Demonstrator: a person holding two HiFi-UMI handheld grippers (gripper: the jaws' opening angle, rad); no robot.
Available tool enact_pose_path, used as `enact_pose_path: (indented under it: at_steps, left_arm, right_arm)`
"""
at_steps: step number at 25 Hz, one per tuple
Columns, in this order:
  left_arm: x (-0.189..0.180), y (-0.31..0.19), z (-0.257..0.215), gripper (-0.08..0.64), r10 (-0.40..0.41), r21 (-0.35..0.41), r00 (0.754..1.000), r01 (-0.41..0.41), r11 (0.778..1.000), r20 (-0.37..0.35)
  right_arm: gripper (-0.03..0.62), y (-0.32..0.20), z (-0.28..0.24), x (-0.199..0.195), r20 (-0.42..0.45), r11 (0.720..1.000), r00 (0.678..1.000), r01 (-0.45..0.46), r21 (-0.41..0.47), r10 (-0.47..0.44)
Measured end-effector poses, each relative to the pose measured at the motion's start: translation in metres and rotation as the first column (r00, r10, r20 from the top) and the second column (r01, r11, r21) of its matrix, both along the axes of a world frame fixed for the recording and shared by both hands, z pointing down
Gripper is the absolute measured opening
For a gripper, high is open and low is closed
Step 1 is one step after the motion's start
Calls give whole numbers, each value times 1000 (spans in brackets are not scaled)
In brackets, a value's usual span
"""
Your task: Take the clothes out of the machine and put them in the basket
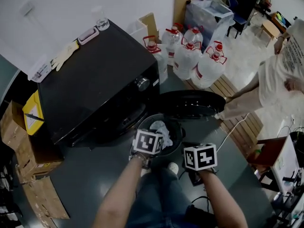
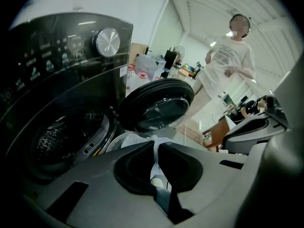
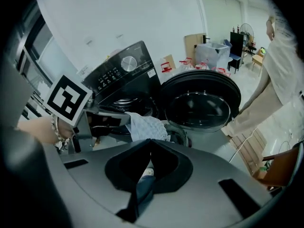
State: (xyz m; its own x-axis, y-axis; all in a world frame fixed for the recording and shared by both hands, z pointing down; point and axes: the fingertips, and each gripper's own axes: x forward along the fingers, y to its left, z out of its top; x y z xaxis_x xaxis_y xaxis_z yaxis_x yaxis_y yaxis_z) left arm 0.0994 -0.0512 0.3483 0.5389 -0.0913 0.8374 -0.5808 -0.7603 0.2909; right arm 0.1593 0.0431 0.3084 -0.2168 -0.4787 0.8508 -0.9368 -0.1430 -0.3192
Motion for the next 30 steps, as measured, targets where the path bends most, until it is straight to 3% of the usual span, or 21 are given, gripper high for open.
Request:
enact_pose_path:
  at_steps: [8, 14, 22, 27, 28, 30]
  left_arm:
    - [-2, -7, 82, 9, -60, -48, 998, 60, 997, 14]
    - [-2, -10, 157, 9, -42, -69, 999, 44, 997, 27]
    - [-7, -12, 240, 9, -67, -110, 996, 72, 991, 54]
    - [-14, -15, 280, 24, -115, -120, 990, 125, 985, 86]
    - [-15, -17, 285, 131, -133, -116, 988, 142, 983, 82]
    - [-19, -20, 292, 428, -167, -110, 982, 175, 978, 84]
  right_arm:
    - [3, -6, 65, -5, 56, 999, 998, -16, -37, 19]
    - [3, -22, 128, 1, 79, 999, 996, -31, -15, 33]
    - [3, -25, 224, 1, 99, 992, 993, -48, -121, 60]
    - [3, -26, 262, -2, 98, 992, 995, -22, -126, 35]
    - [3, -26, 267, -2, 102, 991, 994, -26, -128, 40]
    - [3, -27, 273, -3, 111, 991, 992, -40, -125, 54]
